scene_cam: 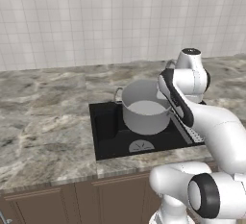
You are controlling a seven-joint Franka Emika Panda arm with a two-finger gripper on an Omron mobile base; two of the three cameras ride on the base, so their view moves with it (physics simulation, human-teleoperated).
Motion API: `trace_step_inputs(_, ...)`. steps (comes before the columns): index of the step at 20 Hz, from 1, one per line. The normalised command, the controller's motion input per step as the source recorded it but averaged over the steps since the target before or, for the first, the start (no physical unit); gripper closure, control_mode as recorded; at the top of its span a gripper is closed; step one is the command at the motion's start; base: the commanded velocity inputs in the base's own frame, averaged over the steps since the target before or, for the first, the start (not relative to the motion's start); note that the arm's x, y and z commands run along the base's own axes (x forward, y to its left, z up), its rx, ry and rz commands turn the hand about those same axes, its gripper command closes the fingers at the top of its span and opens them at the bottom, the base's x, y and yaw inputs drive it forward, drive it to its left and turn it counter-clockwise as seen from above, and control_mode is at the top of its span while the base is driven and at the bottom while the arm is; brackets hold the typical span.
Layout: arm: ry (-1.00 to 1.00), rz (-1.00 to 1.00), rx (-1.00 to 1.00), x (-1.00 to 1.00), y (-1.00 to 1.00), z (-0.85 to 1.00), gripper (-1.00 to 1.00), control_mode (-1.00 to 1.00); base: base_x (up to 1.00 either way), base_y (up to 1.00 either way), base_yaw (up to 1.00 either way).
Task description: Dump the lemon from the pot into the sink. Then turn on the water and wash the lemon. Then turn off the water and put the lemon back in the pot.
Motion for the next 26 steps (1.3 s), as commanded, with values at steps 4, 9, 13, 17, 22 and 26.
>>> trace_step_inputs(4,0.00,0.00,-0.01,-0.05,-0.32,0.00,1.00,1.00,-0.12,-0.16,0.00)
trace_step_inputs(9,0.00,0.00,0.00,0.00,0.00,0.00,1.00,1.00,-0.62,-0.72,0.00)
trace_step_inputs(13,0.00,0.00,0.00,0.00,0.00,0.00,1.00,1.00,-0.32,-0.95,0.02)
trace_step_inputs(17,0.00,0.00,0.00,0.00,0.00,0.00,1.00,1.00,0.24,-0.76,0.14)
trace_step_inputs(22,0.00,0.00,0.00,0.00,0.00,0.00,1.00,1.00,0.62,-0.15,0.11)
trace_step_inputs(26,0.00,0.00,0.00,0.00,0.00,0.00,1.00,1.00,0.61,0.00,0.00)
